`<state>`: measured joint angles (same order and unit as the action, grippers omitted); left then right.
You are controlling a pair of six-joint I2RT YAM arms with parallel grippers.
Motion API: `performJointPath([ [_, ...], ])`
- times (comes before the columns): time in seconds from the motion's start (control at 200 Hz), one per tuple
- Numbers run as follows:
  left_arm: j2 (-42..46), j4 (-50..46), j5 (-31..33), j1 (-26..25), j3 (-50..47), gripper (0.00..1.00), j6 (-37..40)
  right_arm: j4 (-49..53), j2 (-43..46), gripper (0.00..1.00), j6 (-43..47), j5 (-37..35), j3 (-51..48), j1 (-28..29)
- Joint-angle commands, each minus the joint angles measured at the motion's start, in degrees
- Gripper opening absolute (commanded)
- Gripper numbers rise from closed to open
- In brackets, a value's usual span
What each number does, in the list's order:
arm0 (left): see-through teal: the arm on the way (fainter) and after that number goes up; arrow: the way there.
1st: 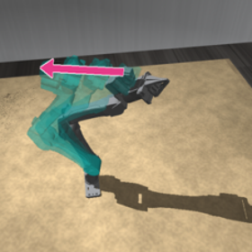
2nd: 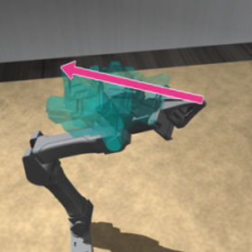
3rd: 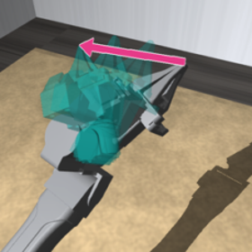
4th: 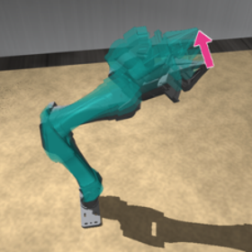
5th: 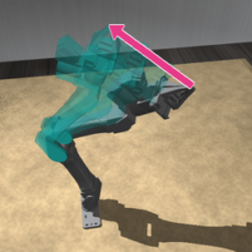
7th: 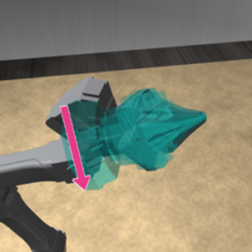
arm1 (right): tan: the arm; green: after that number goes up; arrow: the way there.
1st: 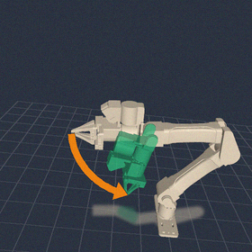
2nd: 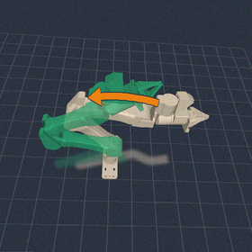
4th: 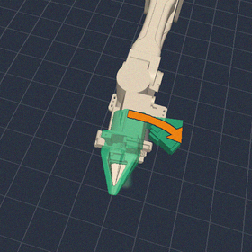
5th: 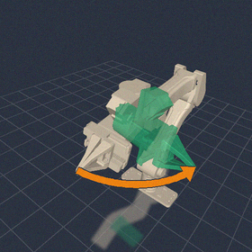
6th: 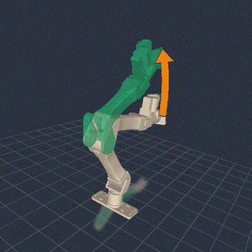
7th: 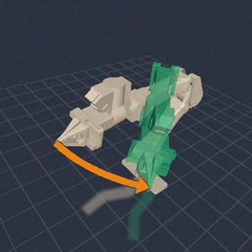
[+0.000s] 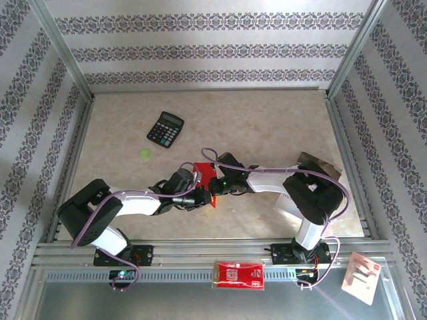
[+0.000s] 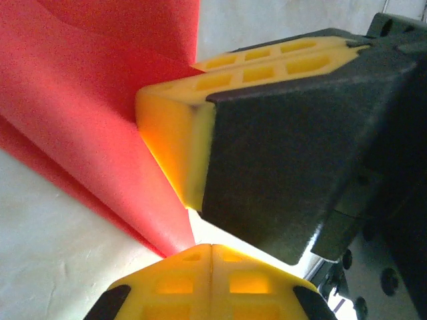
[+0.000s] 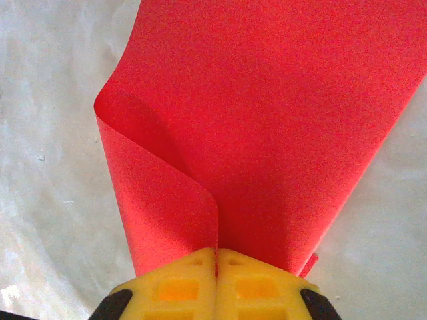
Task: Fold a paper plane with a square sheet of paper (pick it up from the middle)
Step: Third fold the triangle at the center of the table.
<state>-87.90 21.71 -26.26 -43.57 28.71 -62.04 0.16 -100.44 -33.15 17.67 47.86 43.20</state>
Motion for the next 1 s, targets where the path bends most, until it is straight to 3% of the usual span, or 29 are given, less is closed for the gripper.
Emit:
performJointPath([
  [0.0,-1.00,4.92,0.51,-1.05,0.45,0.00,-1.66,3.81,-3.35,0.00,-0.74,-2.51,-2.14,-0.66],
  [0.6,-8.42,7.58,0.94,-2.00,-0.12,0.00,-3.60,3.68,-3.44,0.00,-0.64,-2.68,-2.74,-0.79],
  [0.994,-2.22,6.02,0.52,-2.96,0.52,0.00,-4.35,3.77,-3.27,0.00,-0.61,-2.65,-2.91,-0.82],
])
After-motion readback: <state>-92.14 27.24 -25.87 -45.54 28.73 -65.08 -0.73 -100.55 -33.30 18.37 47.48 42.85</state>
